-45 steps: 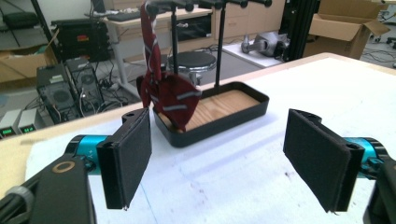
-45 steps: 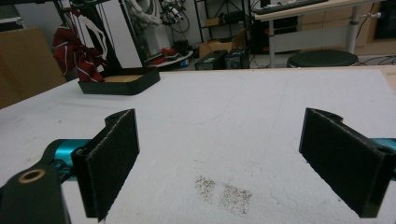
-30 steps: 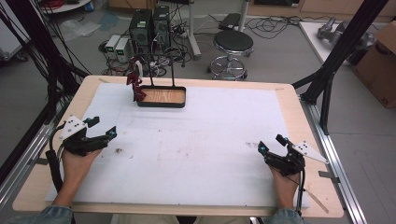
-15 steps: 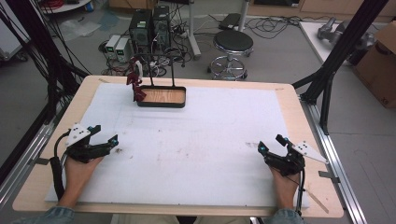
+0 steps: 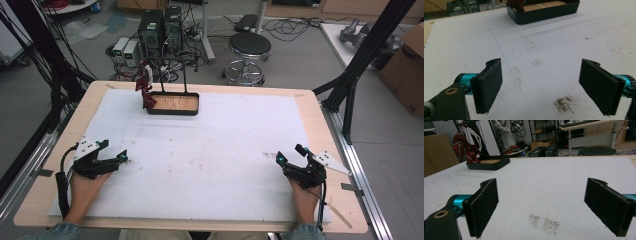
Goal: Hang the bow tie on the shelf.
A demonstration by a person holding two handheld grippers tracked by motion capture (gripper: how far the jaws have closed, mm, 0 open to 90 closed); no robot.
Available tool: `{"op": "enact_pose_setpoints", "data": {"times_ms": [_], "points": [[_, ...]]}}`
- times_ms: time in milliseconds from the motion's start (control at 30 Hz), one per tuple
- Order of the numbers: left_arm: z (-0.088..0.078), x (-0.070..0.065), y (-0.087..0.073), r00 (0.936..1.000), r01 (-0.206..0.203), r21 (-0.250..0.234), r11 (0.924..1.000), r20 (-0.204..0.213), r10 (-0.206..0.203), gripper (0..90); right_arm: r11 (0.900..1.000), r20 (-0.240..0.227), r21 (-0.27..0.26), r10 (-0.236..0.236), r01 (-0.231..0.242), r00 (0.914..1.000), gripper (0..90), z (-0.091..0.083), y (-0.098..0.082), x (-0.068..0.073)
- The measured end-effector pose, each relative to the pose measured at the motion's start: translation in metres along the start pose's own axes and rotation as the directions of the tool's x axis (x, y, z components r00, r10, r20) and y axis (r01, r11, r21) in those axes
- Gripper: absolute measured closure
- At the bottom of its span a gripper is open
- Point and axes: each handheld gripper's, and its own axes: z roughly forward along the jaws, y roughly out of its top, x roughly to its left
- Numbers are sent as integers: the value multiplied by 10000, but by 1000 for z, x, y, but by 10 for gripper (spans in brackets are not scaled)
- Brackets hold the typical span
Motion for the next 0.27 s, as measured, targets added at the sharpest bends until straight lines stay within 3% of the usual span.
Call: {"op": "enact_pose_setpoints", "data": {"times_ms": [267], "points": [[1, -1, -2, 9999, -107, 117, 9999, -30, 107, 189, 10000, -18, -19, -11, 11, 10000, 113, 0, 0, 0]]}}
